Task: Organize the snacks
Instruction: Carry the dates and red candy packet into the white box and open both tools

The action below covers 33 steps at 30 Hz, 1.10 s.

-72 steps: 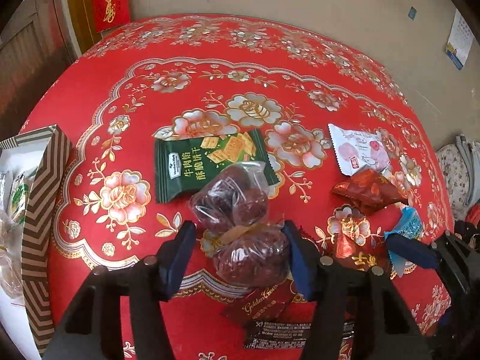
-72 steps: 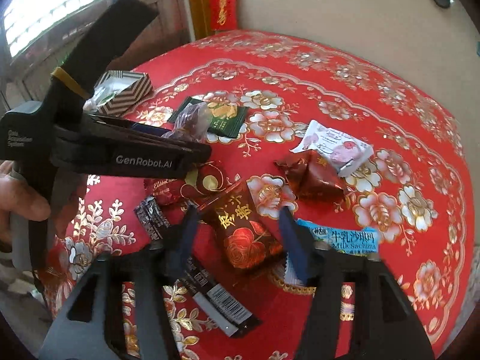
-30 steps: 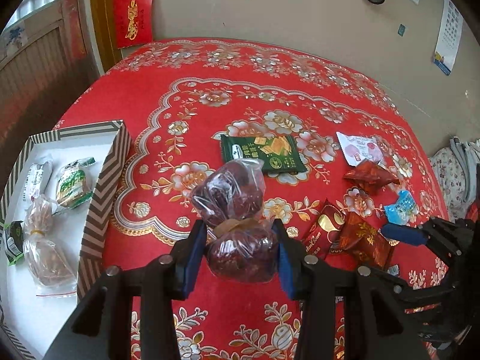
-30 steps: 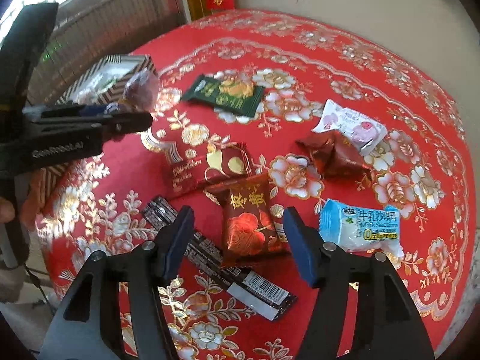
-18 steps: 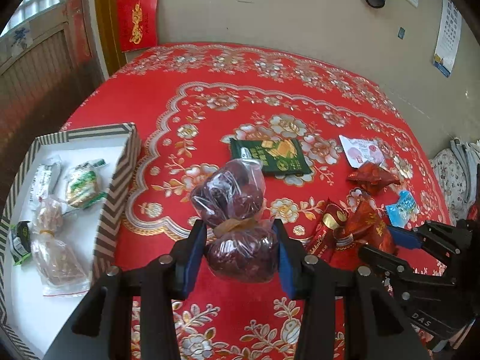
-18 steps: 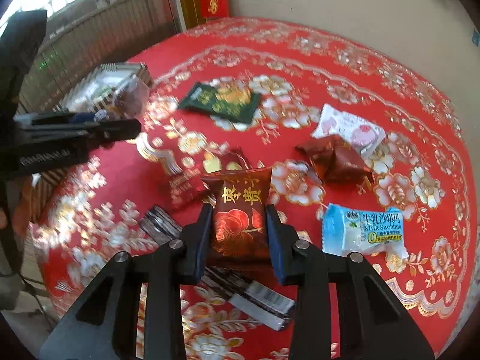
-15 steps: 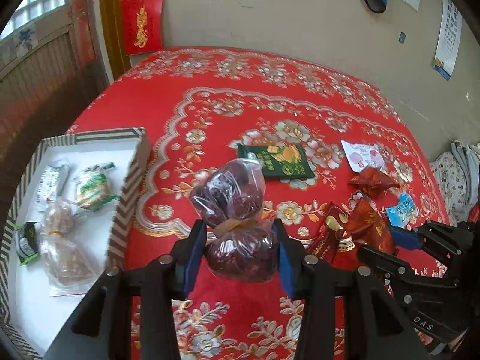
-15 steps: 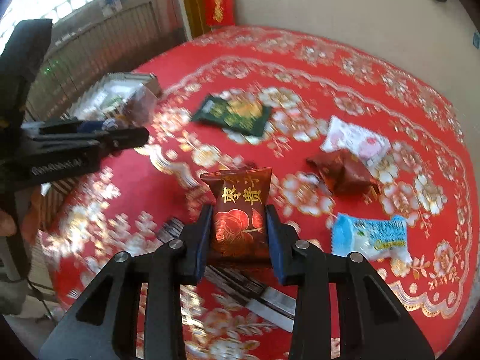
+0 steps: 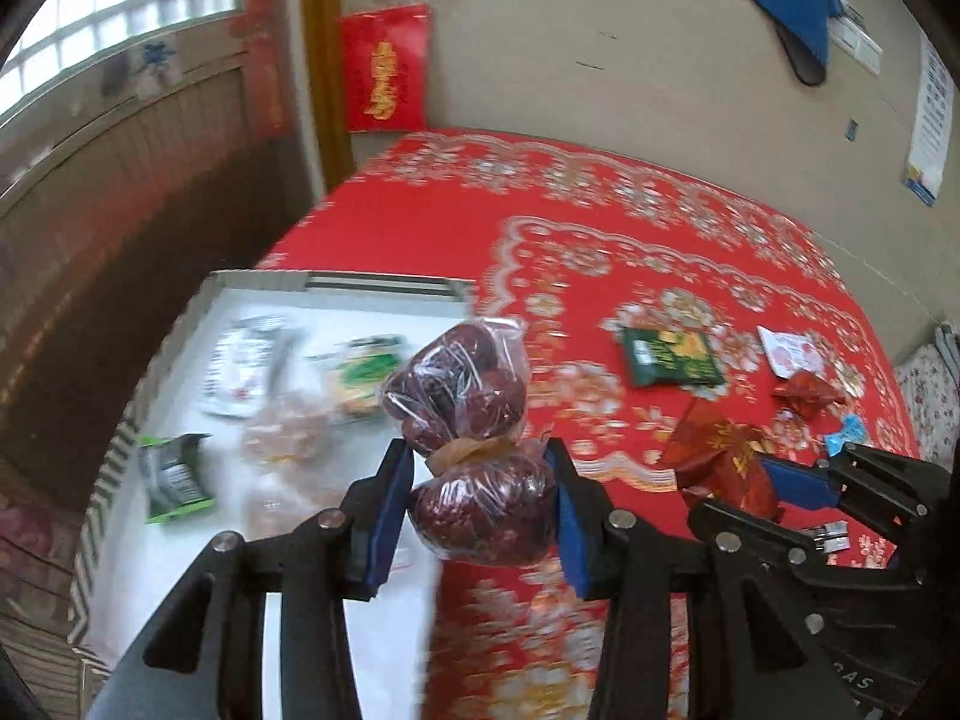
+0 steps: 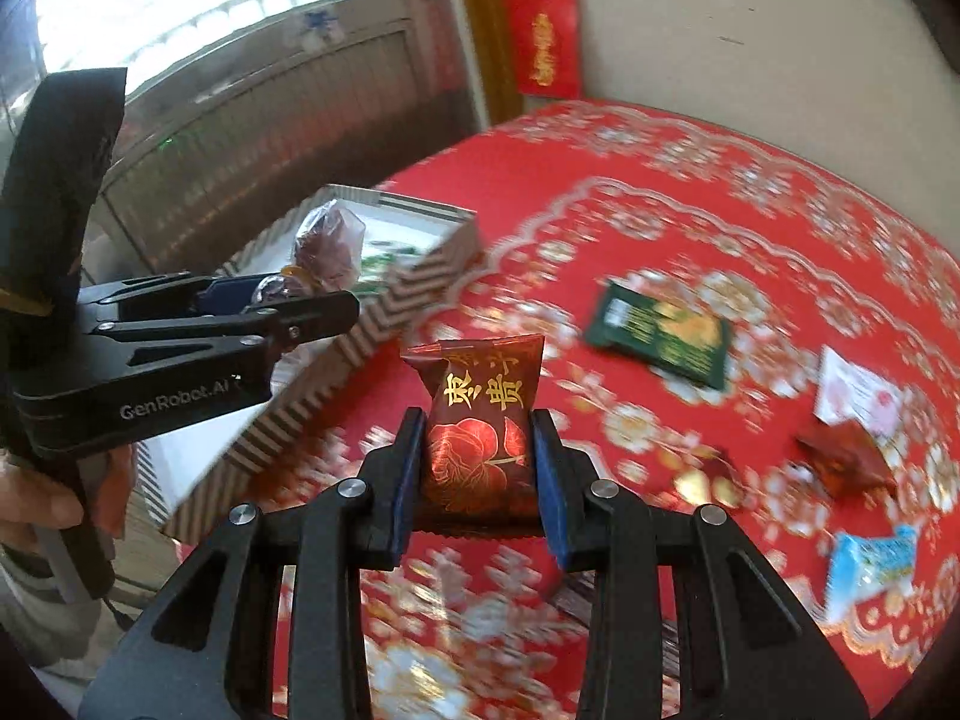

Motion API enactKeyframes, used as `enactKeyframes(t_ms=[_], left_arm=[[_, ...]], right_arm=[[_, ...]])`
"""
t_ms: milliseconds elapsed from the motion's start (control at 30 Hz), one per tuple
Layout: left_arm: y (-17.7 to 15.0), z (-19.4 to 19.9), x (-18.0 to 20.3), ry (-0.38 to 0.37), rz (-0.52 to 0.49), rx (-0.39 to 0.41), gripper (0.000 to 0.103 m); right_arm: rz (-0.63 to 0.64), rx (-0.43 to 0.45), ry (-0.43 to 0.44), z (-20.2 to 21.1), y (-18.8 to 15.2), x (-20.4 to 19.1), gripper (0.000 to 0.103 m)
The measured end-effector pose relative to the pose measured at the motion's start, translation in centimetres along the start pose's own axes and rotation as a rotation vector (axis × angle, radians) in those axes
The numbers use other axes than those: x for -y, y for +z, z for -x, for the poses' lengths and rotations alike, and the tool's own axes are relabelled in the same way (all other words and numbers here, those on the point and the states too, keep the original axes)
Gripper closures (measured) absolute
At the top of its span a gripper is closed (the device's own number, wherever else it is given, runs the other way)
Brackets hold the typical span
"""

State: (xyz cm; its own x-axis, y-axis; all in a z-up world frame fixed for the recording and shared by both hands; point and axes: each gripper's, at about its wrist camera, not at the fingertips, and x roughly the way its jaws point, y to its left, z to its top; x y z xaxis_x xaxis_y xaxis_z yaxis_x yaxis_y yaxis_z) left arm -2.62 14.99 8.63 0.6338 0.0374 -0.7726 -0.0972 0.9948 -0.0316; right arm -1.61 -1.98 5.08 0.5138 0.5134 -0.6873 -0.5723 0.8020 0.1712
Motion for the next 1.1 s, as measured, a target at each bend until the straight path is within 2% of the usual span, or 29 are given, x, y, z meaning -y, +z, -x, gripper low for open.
enactKeyframes(t_ms=[267, 600, 833, 1100], left_arm=[[-0.9, 0.6, -5.7, 0.065, 0.072, 0.006, 0.057], [-2.9, 0.4, -11.3, 0.128, 0.147, -0.014, 0.057], [-4.2, -0.2, -13.6, 0.151, 0.178, -0.035, 0.057], [-4.7, -1.1, -14.4, 0.161, 0.189, -0.049, 0.057]], right_arm=[[0.070, -0.004, 0.052, -1.9, 2.1, -4.9, 0.070], [0.121, -0.026, 0.091, -4.6, 3.7, -8.9, 0.070], [0.136, -0.048, 0.100, -6.8, 4.7, -10.4, 0.070], [0.128, -0.064, 0.079, -9.1, 6.1, -10.9, 0.070]])
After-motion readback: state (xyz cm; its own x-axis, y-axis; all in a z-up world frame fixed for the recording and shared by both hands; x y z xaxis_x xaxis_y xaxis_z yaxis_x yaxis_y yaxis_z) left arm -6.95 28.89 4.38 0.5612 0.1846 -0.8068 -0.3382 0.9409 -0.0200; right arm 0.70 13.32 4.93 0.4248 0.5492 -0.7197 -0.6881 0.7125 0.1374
